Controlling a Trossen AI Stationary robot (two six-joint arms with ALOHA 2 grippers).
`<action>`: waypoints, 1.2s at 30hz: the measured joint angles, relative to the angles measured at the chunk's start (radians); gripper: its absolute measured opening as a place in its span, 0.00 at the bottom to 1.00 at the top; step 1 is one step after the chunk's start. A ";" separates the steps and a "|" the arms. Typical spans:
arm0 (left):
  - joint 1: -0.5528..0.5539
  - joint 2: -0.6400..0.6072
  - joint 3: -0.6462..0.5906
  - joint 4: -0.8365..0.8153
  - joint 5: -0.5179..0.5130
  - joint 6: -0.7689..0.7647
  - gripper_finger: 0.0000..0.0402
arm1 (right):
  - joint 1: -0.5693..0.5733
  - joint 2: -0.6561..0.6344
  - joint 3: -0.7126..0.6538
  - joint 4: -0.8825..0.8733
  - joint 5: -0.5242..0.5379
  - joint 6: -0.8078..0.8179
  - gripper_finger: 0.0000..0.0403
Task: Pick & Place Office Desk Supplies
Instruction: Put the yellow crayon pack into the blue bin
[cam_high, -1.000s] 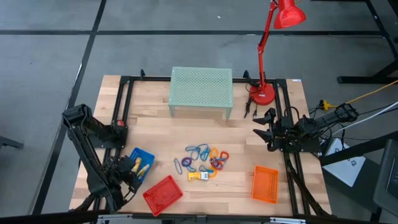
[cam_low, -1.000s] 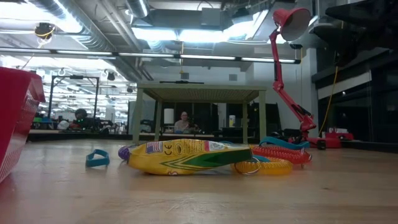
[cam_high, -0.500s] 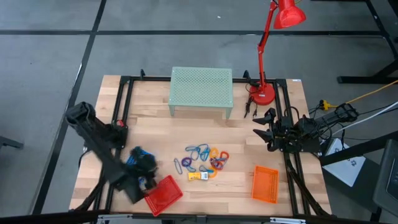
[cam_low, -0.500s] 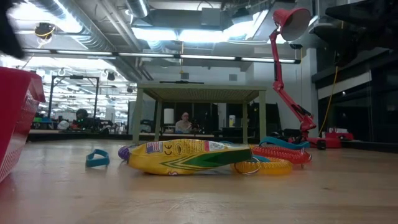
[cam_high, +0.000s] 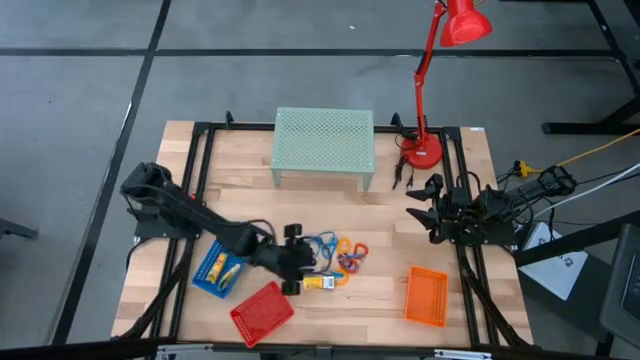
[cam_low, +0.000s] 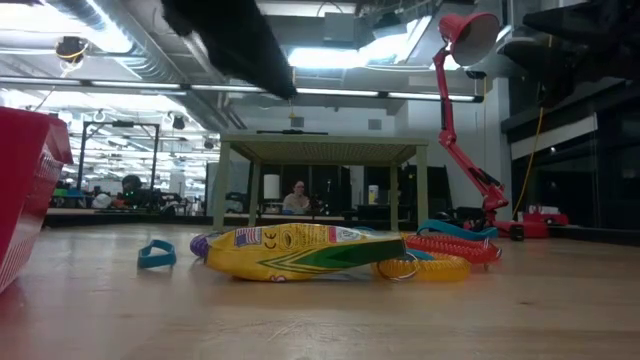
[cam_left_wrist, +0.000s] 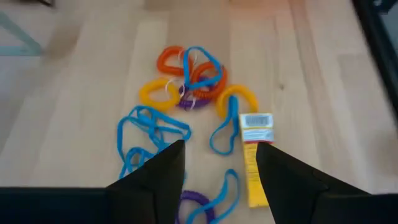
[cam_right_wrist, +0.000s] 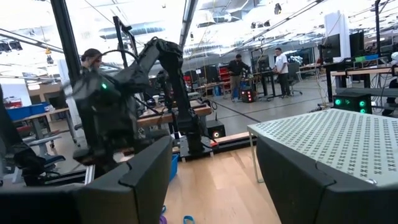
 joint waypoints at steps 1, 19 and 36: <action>0.012 0.021 0.000 0.003 0.014 0.009 0.47 | 0.000 0.005 0.000 0.000 0.000 0.000 0.58; 0.035 0.264 0.082 0.145 0.157 0.012 0.54 | 0.000 0.069 0.000 -0.001 0.003 0.023 0.59; -0.028 0.304 0.082 0.125 0.204 -0.102 0.54 | 0.000 0.069 0.000 -0.001 0.003 0.019 0.59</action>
